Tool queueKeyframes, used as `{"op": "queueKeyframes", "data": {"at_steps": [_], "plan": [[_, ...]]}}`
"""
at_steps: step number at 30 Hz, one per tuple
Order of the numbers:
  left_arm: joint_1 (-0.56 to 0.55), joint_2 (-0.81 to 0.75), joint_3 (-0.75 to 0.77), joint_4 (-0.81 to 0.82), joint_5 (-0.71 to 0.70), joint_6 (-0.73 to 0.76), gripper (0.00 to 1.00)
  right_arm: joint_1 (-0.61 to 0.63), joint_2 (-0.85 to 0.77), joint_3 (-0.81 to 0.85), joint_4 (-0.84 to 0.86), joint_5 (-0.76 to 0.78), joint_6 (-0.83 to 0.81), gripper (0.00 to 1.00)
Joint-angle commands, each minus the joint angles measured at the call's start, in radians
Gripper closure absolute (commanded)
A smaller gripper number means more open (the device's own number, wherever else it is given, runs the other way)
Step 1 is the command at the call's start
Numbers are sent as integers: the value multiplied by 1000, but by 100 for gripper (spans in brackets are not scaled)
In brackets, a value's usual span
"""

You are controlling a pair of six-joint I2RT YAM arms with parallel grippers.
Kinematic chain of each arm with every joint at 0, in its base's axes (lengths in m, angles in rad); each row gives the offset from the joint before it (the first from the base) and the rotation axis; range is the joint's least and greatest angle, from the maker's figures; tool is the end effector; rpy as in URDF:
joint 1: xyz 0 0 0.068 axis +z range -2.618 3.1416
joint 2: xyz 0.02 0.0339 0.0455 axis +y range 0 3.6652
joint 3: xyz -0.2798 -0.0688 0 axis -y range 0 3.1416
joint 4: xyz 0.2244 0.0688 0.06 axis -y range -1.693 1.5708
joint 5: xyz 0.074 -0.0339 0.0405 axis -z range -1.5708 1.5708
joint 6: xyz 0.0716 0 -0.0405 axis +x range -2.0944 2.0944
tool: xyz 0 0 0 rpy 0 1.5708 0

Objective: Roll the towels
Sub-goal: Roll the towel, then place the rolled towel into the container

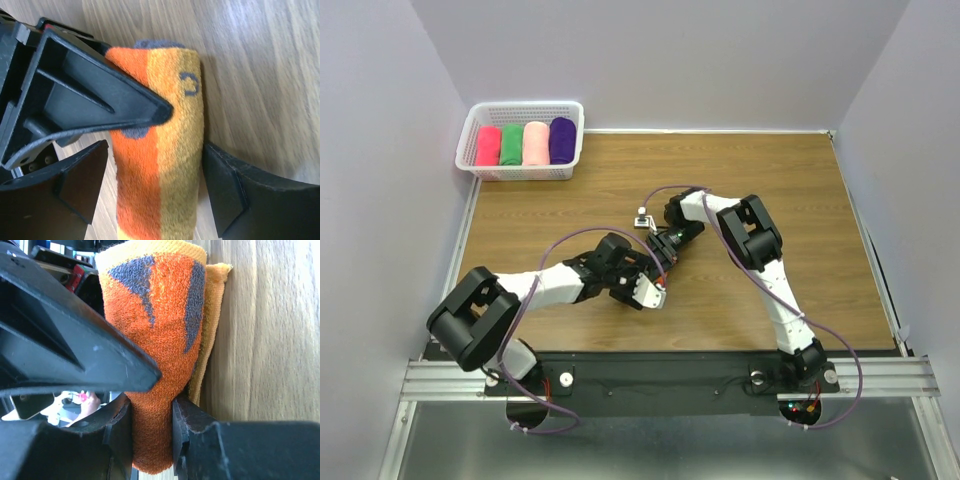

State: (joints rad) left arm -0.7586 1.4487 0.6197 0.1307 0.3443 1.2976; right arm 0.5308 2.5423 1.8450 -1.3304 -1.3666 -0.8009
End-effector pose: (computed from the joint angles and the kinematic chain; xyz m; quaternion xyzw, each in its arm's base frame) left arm 0.1939 -0.2171 0.1754 0.8020 0.3992 -0.0388 0.4426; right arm 0.3289 0.2744 0.0938 0.3542 -0.6823 -0.6330 0.0912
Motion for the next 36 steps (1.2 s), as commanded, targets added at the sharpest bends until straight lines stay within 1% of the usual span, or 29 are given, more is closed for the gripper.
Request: {"op": "queueKeyframes", "data": {"at_steps": [1,5,6,8,9,10,13,15,16,17,18,19,21,22,23,24,25,26,28,29,30,31,32,33,34,36], "plan": [[-7,35,34,0,24,-3,16,1,82,-58,-58,-23,-83,99],[-11,55,55,-29,36,-27,16,1,69,-70,-58,-42,-78,99],[-11,59,60,-49,41,-26,18,1,64,-76,-58,-43,-80,99],[-13,68,93,-156,56,-14,23,3,50,-87,-58,-43,-83,99],[-15,82,109,-192,64,-21,26,3,44,-92,-58,-42,-89,99],[-15,90,133,-254,65,-44,35,3,29,-102,-58,-40,-93,99],[-16,105,144,-318,52,-72,51,3,16,-112,-58,-32,-100,96],[-16,99,129,-330,29,-80,53,3,10,-115,-58,-26,-103,94],[-16,89,118,-332,22,-80,57,3,9,-113,-58,-25,-103,92],[-18,84,103,-335,15,-83,59,3,10,-110,-58,-22,-103,88],[-19,79,100,-342,10,-84,61,1,12,-99,-58,-17,-98,81],[-19,73,98,-350,12,-92,65,0,9,-93,-58,-9,-98,65],[-21,65,101,-385,16,-115,70,-11,-4,-58,-58,7,-90,52],[-24,64,106,-417,21,-122,72,-17,-5,-37,-58,14,-78,33],[-22,61,107,-431,31,-129,73,-29,-8,-15,-56,15,-63,26],[-24,56,106,-440,36,-136,74,-41,-8,17,-56,18,-23,16],[-24,46,103,-450,42,-145,75,-72,-5,52,-55,29,1,13],[-27,41,98,-457,47,-162,77,-90,2,130,-53,35,24,0],[-33,26,94,-473,62,-188,79,-136,4,195,-26,64,133,0],[-34,27,100,-482,68,-219,83,-150,-2,256,2,75,162,0],[-35,32,107,-500,87,-239,87,-176,-11,275,26,107,240,0],[-35,38,118,-511,94,-262,89,-189,-22,290,93,133,288,0],[-33,45,147,-537,105,-309,91,-199,-51,307,126,156,323,0],[-25,59,161,-549,131,-334,93,-228,-68,309,161,190,397,0],[-19,62,175,-556,146,-359,96,-247,-86,309,237,205,440,0],[11,64,221,-563,183,-438,98,-302,-128,329,284,218,521,0]]}}
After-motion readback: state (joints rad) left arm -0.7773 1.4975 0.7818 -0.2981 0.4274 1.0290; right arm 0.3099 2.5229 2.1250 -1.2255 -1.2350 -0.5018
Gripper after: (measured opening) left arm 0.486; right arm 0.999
